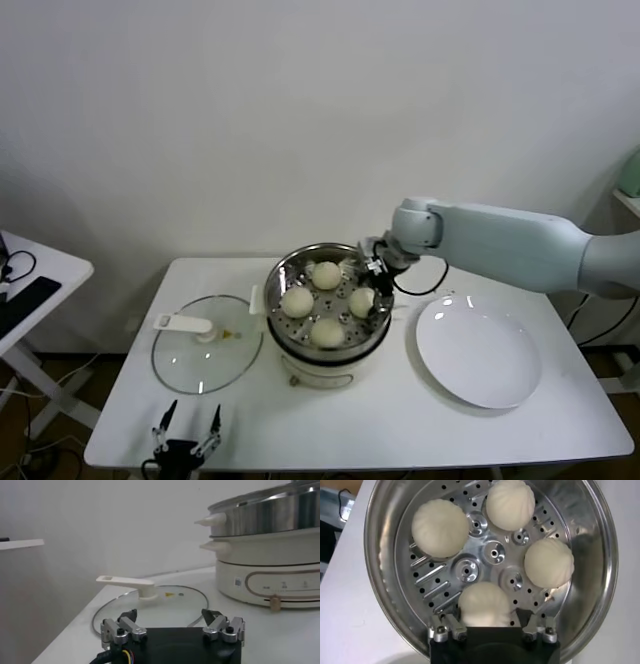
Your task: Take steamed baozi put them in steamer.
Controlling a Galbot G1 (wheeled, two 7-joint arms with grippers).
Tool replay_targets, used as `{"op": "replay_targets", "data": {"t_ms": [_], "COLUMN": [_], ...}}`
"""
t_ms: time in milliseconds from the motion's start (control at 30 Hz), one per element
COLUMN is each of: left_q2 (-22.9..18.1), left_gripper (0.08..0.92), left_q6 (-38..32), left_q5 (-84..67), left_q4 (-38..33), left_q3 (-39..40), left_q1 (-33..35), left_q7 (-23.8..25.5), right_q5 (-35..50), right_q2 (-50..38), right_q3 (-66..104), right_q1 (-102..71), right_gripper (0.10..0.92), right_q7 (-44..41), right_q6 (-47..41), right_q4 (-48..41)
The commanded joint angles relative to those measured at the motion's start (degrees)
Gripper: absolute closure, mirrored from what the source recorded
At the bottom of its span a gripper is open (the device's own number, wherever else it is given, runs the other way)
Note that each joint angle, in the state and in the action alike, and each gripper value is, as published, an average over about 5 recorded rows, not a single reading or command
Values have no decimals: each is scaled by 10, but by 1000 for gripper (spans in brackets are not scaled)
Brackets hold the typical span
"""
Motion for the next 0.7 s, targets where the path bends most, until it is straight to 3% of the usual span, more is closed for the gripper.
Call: {"op": "replay_targets", "data": {"t_ms": [33,267,467,700], "left_q2": [1,2,2,4], "left_gripper": [177,177,177,177], "left_q6": [0,1,2,3], "left_q5": [0,0,0,0], "left_q4": [-1,-3,-6,-12], "left_q3": [-1,-2,-3,-2], "left_q1": [1,0,0,0], "left_q7": [0,0,-2,-2], "right_q5": [59,104,167,151], "right_q2": [-27,-87,-188,-273], "right_q3": [-13,3,182,479], "right_q1": [63,131,13,-292], "right_gripper": [235,203,203,203], "right_q7": [-2,27,197,376], "right_q6": [6,-1,-51,14], "right_q4": [16,58,141,216]}}
